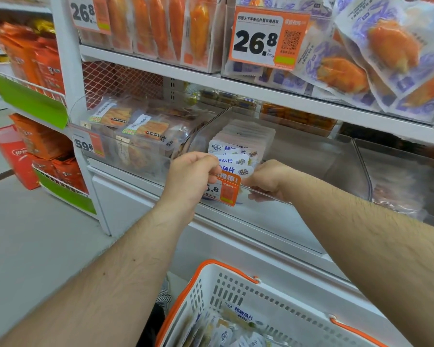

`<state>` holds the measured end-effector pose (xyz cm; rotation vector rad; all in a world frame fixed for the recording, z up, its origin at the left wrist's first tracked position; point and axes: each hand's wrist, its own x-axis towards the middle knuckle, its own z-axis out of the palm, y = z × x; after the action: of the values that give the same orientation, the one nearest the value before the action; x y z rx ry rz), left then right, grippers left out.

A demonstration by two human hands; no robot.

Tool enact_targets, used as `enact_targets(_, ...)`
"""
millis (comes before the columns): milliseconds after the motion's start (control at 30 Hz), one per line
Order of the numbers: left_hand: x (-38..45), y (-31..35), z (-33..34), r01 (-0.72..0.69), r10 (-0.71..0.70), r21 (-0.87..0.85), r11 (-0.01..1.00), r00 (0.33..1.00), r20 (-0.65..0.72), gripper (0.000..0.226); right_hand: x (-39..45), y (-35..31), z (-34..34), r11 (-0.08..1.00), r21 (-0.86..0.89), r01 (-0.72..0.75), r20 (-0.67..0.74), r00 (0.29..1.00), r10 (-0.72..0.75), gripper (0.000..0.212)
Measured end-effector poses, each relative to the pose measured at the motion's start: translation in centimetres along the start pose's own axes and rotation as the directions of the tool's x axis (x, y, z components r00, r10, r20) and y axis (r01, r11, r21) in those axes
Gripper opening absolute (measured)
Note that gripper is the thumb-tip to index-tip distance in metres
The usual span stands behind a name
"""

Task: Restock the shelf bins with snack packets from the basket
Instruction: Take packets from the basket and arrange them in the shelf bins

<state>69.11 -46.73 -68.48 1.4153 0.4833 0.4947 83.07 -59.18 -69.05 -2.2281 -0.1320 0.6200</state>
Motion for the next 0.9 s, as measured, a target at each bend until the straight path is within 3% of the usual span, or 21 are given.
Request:
enact_targets(167,-0.6,-0.3,0.3,-0.016,0.009,0.089,0.996,0.997,0.077,0.016,-1.0,0.3,-0.7,0.996,-0.081,0.031,-0.064,0.997,-0.036,0.024)
enact_targets(233,-1.5,-0.8,1.0,-0.031,-0.004,0.183,0.983,0.982,0.188,0.014,-2.1,0.8,-0.9,0.980,-0.167,0.106,-0.207,0.968,-0.140,0.012)
enact_targets(267,-2.0,-1.2,1.5,-0.047,-0.018,0.245,0.968,0.967,0.256,0.012,-3.1,1.1,-1.1,0.961,-0.224,0.161,-0.312,0.922,-0.228,0.007)
enact_targets(333,-3.2,-2.1,2.5,-0.093,-0.060,0.365,0.926,0.921,0.386,0.009,-5.6,1.9,-1.1,0.897,-0.313,0.311,-0.478,0.765,-0.432,0.014)
enact_targets(400,-4.1,-3.1,3.4,-0.148,-0.101,0.442,0.885,0.865,0.491,0.008,-8.4,2.9,-0.7,0.823,-0.330,0.463,-0.509,0.647,-0.568,0.013)
enact_targets(500,-5.4,-4.6,4.5,-0.218,-0.172,0.537,0.815,0.794,0.583,0.009,-11.3,5.6,-0.1,0.785,-0.247,0.568,-0.525,0.602,-0.602,0.012)
enact_targets(567,-6.2,-5.9,4.9,-0.250,-0.250,0.604,0.757,0.743,0.621,0.008,-12.1,8.4,0.5,0.808,-0.136,0.573,-0.536,0.644,-0.546,0.022)
enact_targets(667,-7.6,-8.2,5.3,-0.383,-0.401,0.699,0.604,0.611,0.682,0.010,-12.2,14.1,2.3,0.879,-0.040,0.475,-0.437,0.783,-0.443,0.026)
enact_targets(767,-8.3,-10.0,5.4,-0.459,-0.529,0.727,0.510,0.500,0.686,0.015,-11.5,19.8,4.5,0.956,-0.074,0.283,-0.297,0.909,-0.292,0.029)
enact_targets(900,-7.9,-11.0,5.4,-0.520,-0.622,0.748,0.411,0.440,0.648,0.020,-9.7,25.6,7.1,0.980,-0.191,0.059,-0.079,0.994,-0.075,0.026)
